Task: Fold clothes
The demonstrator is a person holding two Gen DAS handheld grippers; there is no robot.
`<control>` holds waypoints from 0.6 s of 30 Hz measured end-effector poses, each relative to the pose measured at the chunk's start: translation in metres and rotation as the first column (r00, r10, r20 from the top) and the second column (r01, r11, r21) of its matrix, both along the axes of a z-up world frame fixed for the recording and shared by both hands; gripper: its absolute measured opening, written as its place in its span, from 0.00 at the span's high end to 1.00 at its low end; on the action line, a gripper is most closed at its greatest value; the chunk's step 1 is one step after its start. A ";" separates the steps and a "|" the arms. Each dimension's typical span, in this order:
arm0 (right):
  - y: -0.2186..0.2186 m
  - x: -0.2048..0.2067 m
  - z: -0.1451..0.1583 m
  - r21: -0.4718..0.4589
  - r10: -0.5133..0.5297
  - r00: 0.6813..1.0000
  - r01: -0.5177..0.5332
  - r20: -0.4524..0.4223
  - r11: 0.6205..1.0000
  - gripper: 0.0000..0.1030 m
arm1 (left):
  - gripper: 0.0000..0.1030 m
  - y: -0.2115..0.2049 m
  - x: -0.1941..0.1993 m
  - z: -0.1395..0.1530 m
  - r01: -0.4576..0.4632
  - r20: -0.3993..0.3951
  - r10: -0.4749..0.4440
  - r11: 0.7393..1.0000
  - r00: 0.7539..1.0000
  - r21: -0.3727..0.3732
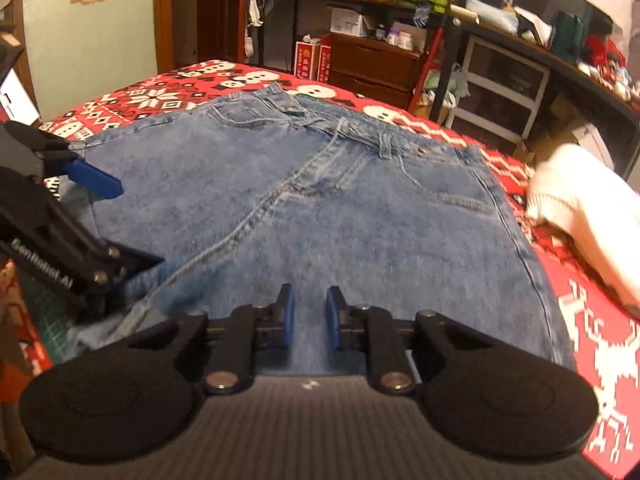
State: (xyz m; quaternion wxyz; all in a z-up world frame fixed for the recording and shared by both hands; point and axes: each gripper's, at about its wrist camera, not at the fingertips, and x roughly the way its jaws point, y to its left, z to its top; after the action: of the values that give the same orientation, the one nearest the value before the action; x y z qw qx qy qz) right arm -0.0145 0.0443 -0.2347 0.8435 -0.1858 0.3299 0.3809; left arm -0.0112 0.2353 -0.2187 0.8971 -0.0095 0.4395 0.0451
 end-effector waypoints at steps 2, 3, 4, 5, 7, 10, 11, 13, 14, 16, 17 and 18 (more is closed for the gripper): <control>-0.006 -0.002 0.001 0.002 -0.005 1.000 0.005 -0.016 1.000 0.81 | 0.00 0.000 0.000 0.000 0.000 0.000 0.000 1.000 1.000 0.000; -0.009 -0.003 0.002 0.003 -0.008 1.000 0.008 -0.024 1.000 0.81 | 0.00 0.000 0.000 0.000 0.000 0.000 0.000 1.000 1.000 0.000; -0.012 -0.004 0.002 0.003 -0.010 0.999 0.010 -0.031 1.000 0.81 | 0.00 0.000 0.000 0.000 0.000 0.000 0.000 1.000 1.000 0.000; -0.015 -0.005 0.003 0.003 -0.012 0.999 0.012 -0.037 1.000 0.80 | 0.00 0.000 0.000 0.000 0.000 0.000 0.000 1.000 1.000 0.000; -0.020 -0.005 0.004 0.008 -0.018 0.999 0.018 -0.049 1.000 0.79 | 0.00 0.000 0.001 0.001 -0.007 -0.009 0.007 1.000 1.000 -0.001; -0.028 -0.004 0.005 0.025 -0.034 0.997 0.036 -0.075 0.999 0.69 | 0.00 0.000 0.005 0.004 -0.017 -0.042 0.017 1.000 0.999 -0.009; -0.029 -0.003 0.006 0.033 -0.039 0.996 0.042 -0.079 0.999 0.67 | 0.01 0.000 0.007 0.006 -0.022 -0.056 0.021 1.000 0.998 -0.015; -0.032 -0.001 0.009 0.051 -0.051 0.995 0.056 -0.084 0.997 0.65 | 0.03 0.002 0.008 0.013 -0.038 -0.050 0.036 0.999 0.998 -0.033; -0.033 0.000 0.010 0.060 -0.057 0.995 0.063 -0.086 0.996 0.62 | 0.02 0.004 0.007 0.018 -0.053 -0.034 0.052 0.998 0.998 -0.038; -0.034 0.003 0.013 0.071 -0.065 0.995 0.070 -0.075 0.995 0.57 | 0.02 0.007 0.010 0.026 -0.075 -0.003 0.075 0.997 0.997 -0.026; -0.034 0.004 0.014 0.074 -0.069 0.995 0.074 -0.068 0.995 0.53 | 0.02 0.008 0.011 0.030 -0.086 0.013 0.086 0.996 0.996 -0.019; -0.034 0.007 0.015 0.077 -0.076 0.995 0.081 -0.064 0.994 0.50 | 0.02 0.009 0.015 0.030 -0.086 0.011 0.086 0.996 0.996 0.005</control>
State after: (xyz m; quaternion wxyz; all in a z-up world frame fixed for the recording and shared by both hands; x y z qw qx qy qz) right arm -0.0077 0.0098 -0.2194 0.8542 -0.1270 0.3471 0.3658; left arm 0.0039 0.2442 -0.1890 0.8968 -0.0261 0.4335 0.0847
